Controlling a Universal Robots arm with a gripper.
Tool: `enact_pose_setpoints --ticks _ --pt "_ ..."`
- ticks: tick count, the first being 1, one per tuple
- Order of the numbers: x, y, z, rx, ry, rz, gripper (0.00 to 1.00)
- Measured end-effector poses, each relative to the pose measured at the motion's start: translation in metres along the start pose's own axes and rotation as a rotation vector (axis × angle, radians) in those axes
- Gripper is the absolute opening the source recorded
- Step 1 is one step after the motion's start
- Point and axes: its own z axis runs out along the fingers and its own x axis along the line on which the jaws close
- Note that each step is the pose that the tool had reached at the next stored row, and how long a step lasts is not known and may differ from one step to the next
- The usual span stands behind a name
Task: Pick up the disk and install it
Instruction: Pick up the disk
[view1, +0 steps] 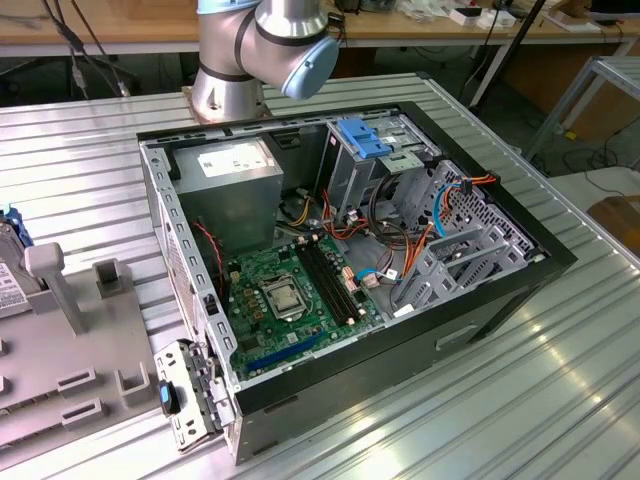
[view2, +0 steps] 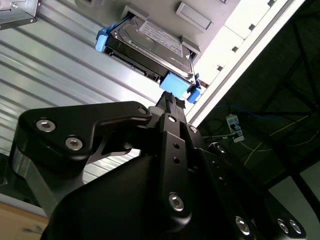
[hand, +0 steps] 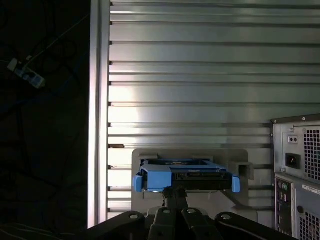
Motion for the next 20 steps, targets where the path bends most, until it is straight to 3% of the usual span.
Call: enact_pose_setpoints --ticks 5,8,13,17,20 --pt "0.0002 0.0 0.0 0.0 0.0 0.0 0.11" --pt "0.0003 0.0001 0.0 -0.0007 0.0013 -0.029 0.11" --pt "0.0005 0.0 0.0001 -0.0045 0.0095 -0.214 0.11" --pt "0.0005 0.0 0.0002 -0.006 0.0135 -0.301 0.11" --pt "0.0006 0.0 0.0003 -0.008 0.0186 -0.415 0.11"
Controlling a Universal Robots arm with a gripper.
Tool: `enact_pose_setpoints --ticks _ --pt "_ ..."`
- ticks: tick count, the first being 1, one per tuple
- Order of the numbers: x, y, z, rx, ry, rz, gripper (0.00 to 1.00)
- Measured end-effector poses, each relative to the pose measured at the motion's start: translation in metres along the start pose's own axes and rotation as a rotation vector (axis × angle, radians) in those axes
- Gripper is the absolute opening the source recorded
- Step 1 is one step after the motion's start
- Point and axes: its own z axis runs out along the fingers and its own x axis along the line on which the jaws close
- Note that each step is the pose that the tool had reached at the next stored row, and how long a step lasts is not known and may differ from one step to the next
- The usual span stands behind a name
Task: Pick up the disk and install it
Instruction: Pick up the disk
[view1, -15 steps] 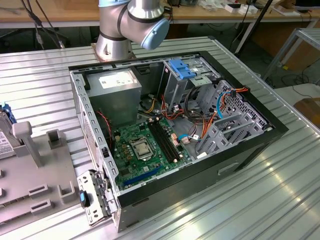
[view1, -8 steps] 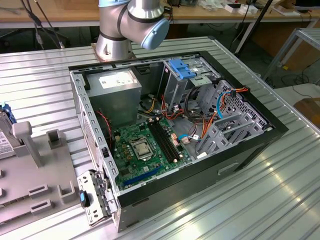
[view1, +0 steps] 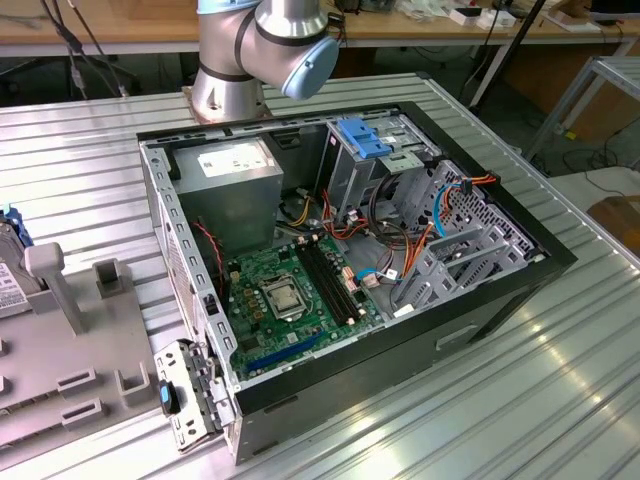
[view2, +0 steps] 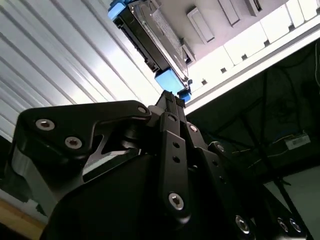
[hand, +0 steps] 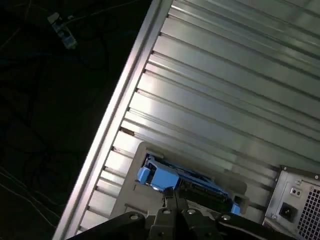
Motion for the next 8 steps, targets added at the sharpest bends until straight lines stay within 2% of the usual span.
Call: enact_pose_setpoints --ticks 4,6,8 --pt "0.0 0.0 0.0002 -0.002 0.0061 -0.132 0.11" --pt "0.0 0.0 0.0003 -0.0026 0.0077 -0.169 0.11" --pt "0.0 0.0 0.0004 -0.004 0.0111 -0.242 0.11"
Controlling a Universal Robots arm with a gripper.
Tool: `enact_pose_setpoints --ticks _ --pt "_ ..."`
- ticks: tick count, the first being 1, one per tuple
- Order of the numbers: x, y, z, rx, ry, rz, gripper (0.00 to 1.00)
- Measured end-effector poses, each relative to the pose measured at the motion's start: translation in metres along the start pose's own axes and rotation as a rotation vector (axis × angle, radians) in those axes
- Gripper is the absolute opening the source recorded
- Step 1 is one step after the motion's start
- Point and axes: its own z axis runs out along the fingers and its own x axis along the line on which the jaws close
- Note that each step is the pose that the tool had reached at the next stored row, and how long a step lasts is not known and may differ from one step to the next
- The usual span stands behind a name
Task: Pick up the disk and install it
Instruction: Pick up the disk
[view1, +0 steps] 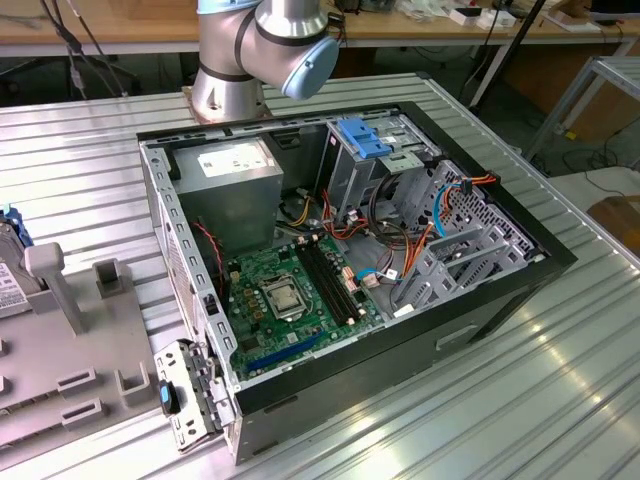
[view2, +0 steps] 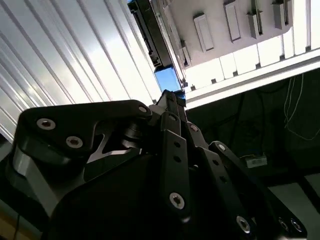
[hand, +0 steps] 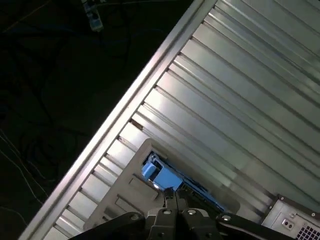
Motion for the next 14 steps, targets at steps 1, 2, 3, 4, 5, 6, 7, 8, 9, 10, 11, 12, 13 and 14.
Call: enact_pose_setpoints --ticks 1,2,3,4,5,6,7,8,9,10,11,12,13,14 --pt "0.0 0.0 0.0 -0.0005 0.0022 -0.044 0.11" --pt "0.0 0.0 0.0 -0.001 0.0039 -0.079 0.11" --pt "0.0 0.0 0.0001 -0.0014 0.0049 -0.102 0.11" --pt "0.0 0.0 0.0001 -0.0016 0.0056 -0.116 0.11" --pt "0.0 0.0 0.0001 -0.0019 0.0067 -0.14 0.11" --pt "0.0 0.0 0.0001 -0.0022 0.008 -0.167 0.11" --pt "0.0 0.0 0.0002 -0.0025 0.009 -0.187 0.11" --pt "0.0 0.0 0.0003 -0.0032 0.0103 -0.218 0.11" --pt "0.0 0.0 0.0003 -0.0037 0.0112 -0.243 0.11" --pt "0.0 0.0 0.0004 -0.0043 0.0123 -0.268 0.11" --pt "0.0 0.0 0.0005 -0.0051 0.0137 -0.305 0.11" --pt "0.0 0.0 0.0006 -0.0059 0.0155 -0.345 0.11" --pt "0.0 0.0 0.0008 -0.0065 0.0172 -0.383 0.11" --pt "0.0001 -0.0001 0.001 -0.0072 0.0189 -0.422 0.11"
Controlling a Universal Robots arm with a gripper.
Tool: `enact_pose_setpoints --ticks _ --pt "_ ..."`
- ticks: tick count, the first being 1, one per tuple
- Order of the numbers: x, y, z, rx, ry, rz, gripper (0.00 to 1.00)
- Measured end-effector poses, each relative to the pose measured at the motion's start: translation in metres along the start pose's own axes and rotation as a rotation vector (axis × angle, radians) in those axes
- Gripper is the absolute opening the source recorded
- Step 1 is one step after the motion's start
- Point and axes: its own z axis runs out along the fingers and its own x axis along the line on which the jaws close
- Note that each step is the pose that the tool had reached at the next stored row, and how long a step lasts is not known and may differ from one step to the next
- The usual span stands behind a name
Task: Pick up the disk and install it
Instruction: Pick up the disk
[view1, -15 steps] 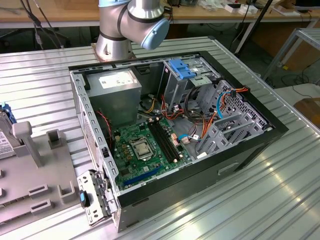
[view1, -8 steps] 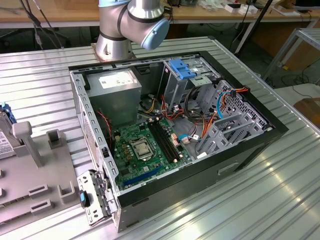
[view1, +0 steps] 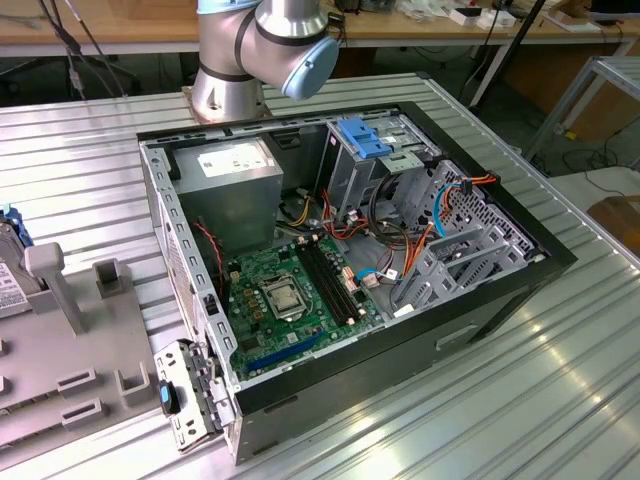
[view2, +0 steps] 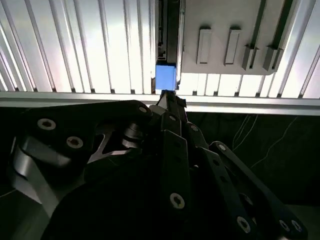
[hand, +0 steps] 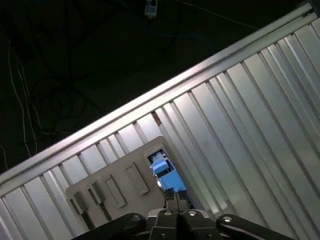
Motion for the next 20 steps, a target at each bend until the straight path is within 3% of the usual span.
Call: enact_pose_setpoints --ticks 4,11,14,17,19,20 --pt "0.0 0.0 0.0004 -0.0011 0.0049 -0.089 0.11" --pt "0.0 -0.0001 0.0029 -0.0042 0.0163 -0.356 0.11" --pt "0.0001 -0.0001 0.0042 0.0005 0.0182 -0.47 0.11" --pt "0.0001 -0.0001 0.0042 0.0014 0.0183 -0.482 0.11" --pt "0.0001 -0.0001 0.0042 0.0016 0.0183 -0.482 0.24" --pt "0.0002 -0.0002 0.0042 0.0029 0.0181 -0.482 0.36"
